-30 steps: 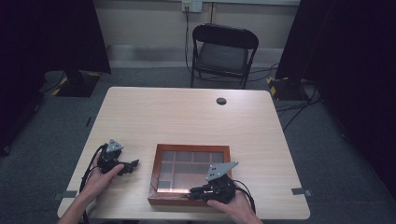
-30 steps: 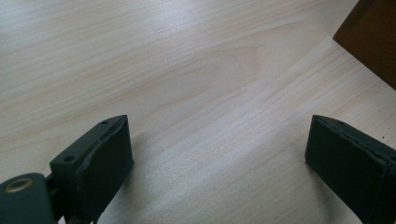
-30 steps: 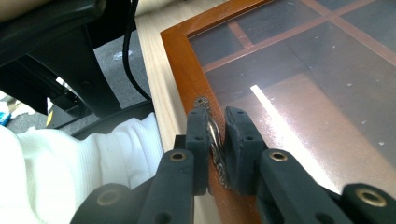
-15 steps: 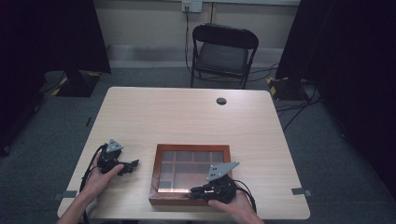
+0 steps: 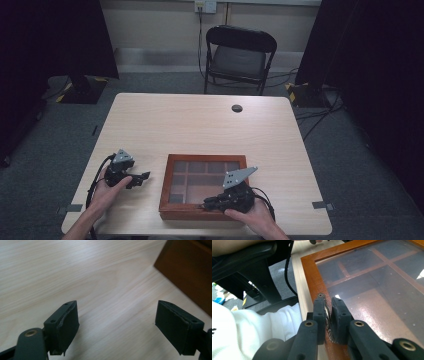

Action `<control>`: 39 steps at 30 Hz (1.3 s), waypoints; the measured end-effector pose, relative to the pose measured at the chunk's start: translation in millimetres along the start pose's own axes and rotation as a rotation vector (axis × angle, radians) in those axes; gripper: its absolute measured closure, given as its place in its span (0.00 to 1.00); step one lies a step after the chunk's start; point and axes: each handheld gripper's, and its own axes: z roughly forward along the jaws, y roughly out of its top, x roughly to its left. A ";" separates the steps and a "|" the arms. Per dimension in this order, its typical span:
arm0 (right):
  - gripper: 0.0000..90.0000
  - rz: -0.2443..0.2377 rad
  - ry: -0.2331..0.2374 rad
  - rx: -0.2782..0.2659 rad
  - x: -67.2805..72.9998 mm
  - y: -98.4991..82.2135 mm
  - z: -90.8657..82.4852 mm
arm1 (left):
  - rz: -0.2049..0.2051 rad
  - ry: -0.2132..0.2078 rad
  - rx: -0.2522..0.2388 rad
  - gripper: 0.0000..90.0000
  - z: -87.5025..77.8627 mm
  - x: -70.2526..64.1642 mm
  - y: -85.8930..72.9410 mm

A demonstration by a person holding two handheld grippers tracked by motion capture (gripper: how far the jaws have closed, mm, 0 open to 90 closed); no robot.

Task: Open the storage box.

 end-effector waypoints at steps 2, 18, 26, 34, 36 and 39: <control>0.92 -0.002 0.001 0.007 0.5 3.1 -0.1 | 0.008 -0.015 -0.031 0.21 -3.4 -3.1 1.9; 0.92 -0.001 -0.002 -0.007 -0.9 32.0 -19.8 | 0.071 -0.218 -0.163 0.18 -17.0 -33.0 10.9; 0.92 -0.007 -0.014 -0.007 -0.8 41.8 -25.6 | 0.107 -0.265 -0.199 0.18 -20.1 -43.3 14.6; 0.92 -0.018 -0.035 -0.010 -0.7 53.5 -32.3 | 0.107 -0.282 -0.236 0.18 -21.2 -46.5 18.1; 0.92 -0.016 -0.035 -0.009 -1.2 56.1 -33.7 | 0.124 -0.278 -0.234 0.18 -21.2 -48.3 19.2; 0.92 -0.016 -0.036 -0.008 -1.9 57.7 -34.5 | 0.110 -0.280 -0.262 0.18 -21.5 -51.2 21.3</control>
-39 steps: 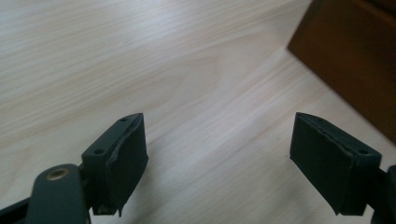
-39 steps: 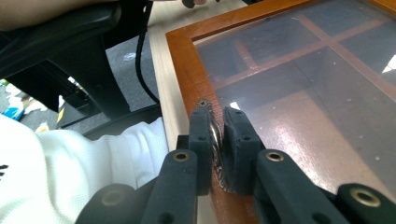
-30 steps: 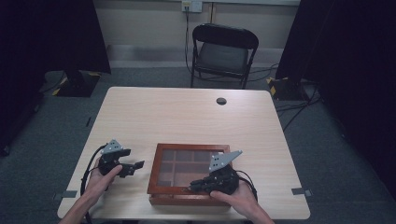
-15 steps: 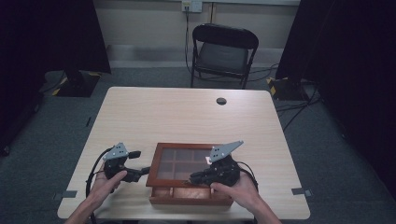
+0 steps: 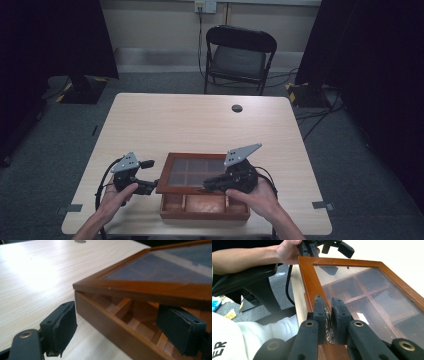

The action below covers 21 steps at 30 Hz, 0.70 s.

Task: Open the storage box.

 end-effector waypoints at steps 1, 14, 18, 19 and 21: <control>0.92 0.002 0.001 0.002 0.1 0.2 0.0 | 0.004 0.010 0.001 0.17 0.3 -0.9 0.9; 0.85 0.000 -0.019 -0.043 0.8 -2.7 -2.5 | 0.052 0.012 -0.002 0.17 2.9 -5.8 4.3; 0.74 0.009 -0.029 -0.044 -0.1 -4.5 -3.2 | 0.061 0.011 0.002 0.18 2.6 -6.3 4.4; 0.70 0.017 -0.031 -0.046 -0.3 -5.1 -4.0 | 0.060 0.010 0.002 0.18 2.6 -6.3 4.4; 0.63 0.020 -0.035 -0.061 -0.9 -6.8 -7.4 | 0.053 0.011 -0.004 0.18 2.6 -7.0 4.6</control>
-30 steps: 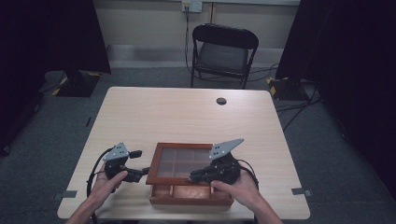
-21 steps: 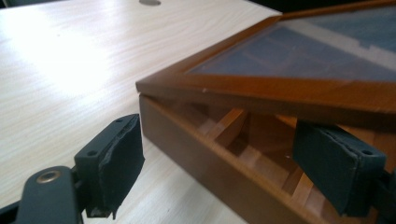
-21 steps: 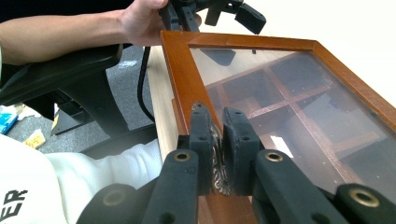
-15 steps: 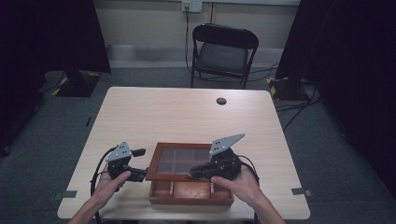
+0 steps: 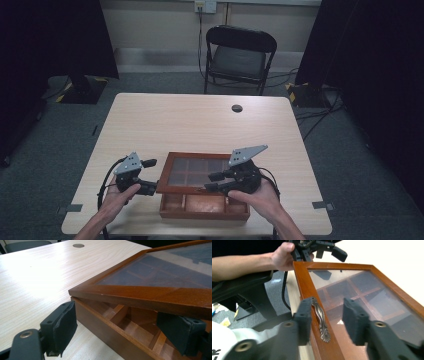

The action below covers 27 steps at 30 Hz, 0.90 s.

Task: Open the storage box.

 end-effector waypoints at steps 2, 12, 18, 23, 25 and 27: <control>0.55 0.007 -0.010 -0.035 -0.8 -4.0 -9.3 | 0.002 0.000 -0.003 0.19 -1.0 0.2 0.6; 0.39 0.045 -0.123 -0.118 -8.4 -32.9 -37.2 | -0.015 -0.008 -0.026 0.19 -2.7 0.5 4.8; 0.32 0.068 -0.161 -0.161 -12.5 -48.7 -49.4 | -0.033 -0.039 -0.017 0.20 1.2 -3.7 8.4; 0.22 0.078 -0.175 -0.157 -13.1 -59.0 -50.8 | -0.022 -0.033 -0.030 0.22 1.1 -4.4 11.9; 0.22 0.077 -0.178 -0.156 -13.3 -60.6 -50.3 | -0.014 -0.035 -0.025 0.22 1.0 -3.7 13.2; 0.19 0.067 -0.197 -0.152 -13.8 -62.6 -48.9 | -0.010 -0.042 -0.018 0.22 1.9 -3.8 13.7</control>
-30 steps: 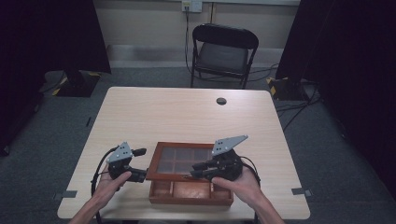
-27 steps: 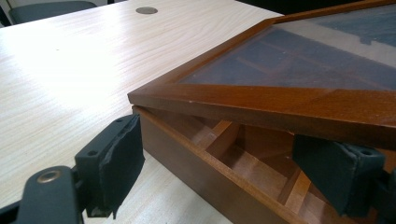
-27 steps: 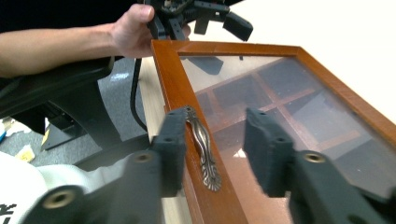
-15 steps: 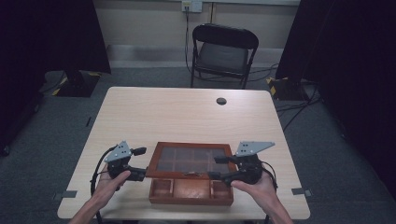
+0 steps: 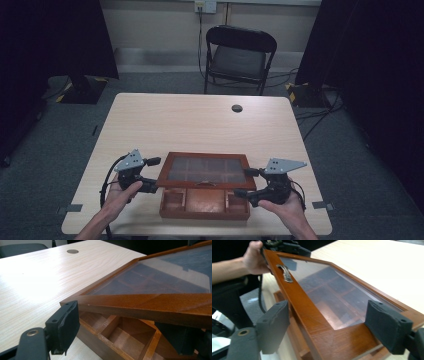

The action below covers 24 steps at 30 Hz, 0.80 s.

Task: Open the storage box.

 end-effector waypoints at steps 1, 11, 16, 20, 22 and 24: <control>0.19 0.000 0.000 0.000 0.0 0.0 0.0 | 0.003 -0.002 0.007 0.22 0.0 -0.1 0.5; 0.17 -0.011 -0.021 -0.014 -3.4 4.7 -3.8 | -0.011 -0.030 -0.014 0.28 1.4 1.5 10.1; 0.17 -0.011 -0.024 -0.027 -6.8 6.0 -5.4 | 0.000 -0.024 -0.023 0.33 3.0 0.1 15.5; 0.17 -0.016 -0.045 -0.020 -8.8 7.5 -6.7 | -0.002 -0.030 -0.018 0.33 2.9 2.0 18.4; 0.17 -0.014 -0.054 -0.024 -10.8 8.1 -7.0 | -0.005 -0.029 -0.027 0.34 3.4 3.3 20.4; 0.18 0.000 -0.053 -0.030 -16.3 9.2 -5.9 | -0.006 -0.034 -0.024 0.34 3.5 5.2 22.6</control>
